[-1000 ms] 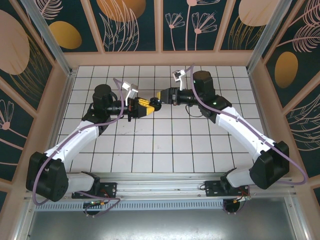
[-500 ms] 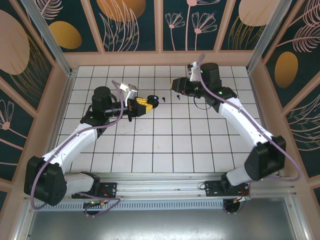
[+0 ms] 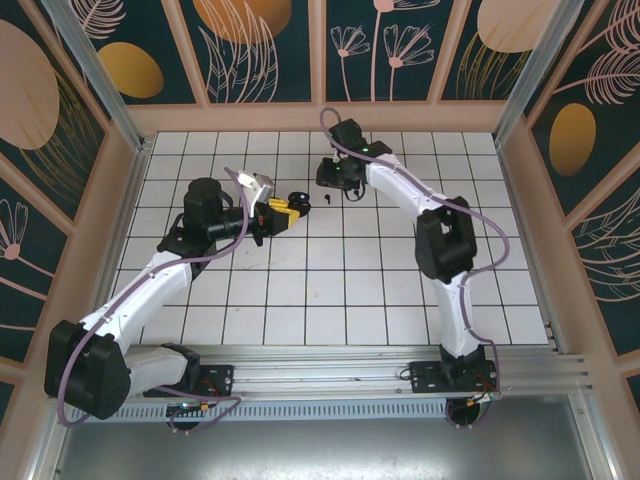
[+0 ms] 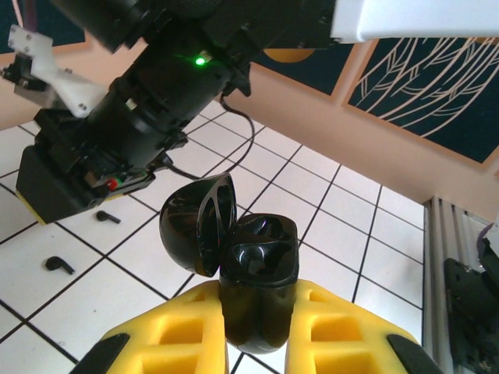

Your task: Insert wireless bluetooth earbuds into charging case

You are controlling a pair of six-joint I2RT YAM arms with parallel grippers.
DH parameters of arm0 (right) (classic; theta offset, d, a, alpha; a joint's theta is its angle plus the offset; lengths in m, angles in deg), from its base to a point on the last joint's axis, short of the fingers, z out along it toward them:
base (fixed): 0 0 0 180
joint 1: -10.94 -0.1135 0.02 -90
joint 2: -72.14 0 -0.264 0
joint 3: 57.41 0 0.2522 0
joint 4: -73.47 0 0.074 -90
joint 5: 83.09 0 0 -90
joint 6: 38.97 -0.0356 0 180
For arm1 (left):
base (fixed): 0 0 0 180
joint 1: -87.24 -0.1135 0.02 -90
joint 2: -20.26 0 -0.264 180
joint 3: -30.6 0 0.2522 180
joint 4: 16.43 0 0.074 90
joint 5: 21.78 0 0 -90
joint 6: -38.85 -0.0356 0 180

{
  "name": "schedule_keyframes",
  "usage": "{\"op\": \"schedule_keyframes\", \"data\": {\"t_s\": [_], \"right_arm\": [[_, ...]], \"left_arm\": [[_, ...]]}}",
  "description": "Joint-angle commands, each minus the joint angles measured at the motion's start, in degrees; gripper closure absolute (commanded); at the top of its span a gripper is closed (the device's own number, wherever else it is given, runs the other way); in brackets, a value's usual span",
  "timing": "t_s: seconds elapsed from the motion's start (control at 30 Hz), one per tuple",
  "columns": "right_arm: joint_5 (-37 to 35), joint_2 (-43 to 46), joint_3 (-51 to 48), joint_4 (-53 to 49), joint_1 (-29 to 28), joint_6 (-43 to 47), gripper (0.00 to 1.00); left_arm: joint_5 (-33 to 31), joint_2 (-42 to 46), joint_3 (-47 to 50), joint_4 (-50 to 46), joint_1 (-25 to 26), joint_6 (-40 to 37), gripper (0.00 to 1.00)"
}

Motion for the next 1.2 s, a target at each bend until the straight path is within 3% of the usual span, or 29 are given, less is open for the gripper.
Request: {"op": "schedule_keyframes", "data": {"t_s": [0.0, 0.43, 0.93, 1.17], "right_arm": [[-4.87, -3.64, 6.87, -6.76, -0.41, 1.77, 0.64], [-3.8, -15.57, 15.31, -7.23, -0.24, 1.51, 0.61], [-5.55, -19.07, 15.05, -5.93, 0.02, 2.33, 0.62], [-4.88, -19.76, 15.27, -5.4, 0.03, 2.56, 0.66]], "left_arm": [[-2.08, 1.21, 0.88, -0.84, -0.14, -2.13, 0.98], [-2.98, -0.41, 2.64, 1.01, -0.13, -1.69, 0.98], [-2.2, -1.78, 2.84, 2.26, -0.09, -1.06, 0.98], [-2.32, -1.78, 2.84, 2.24, -0.07, -1.1, 0.98]]}}
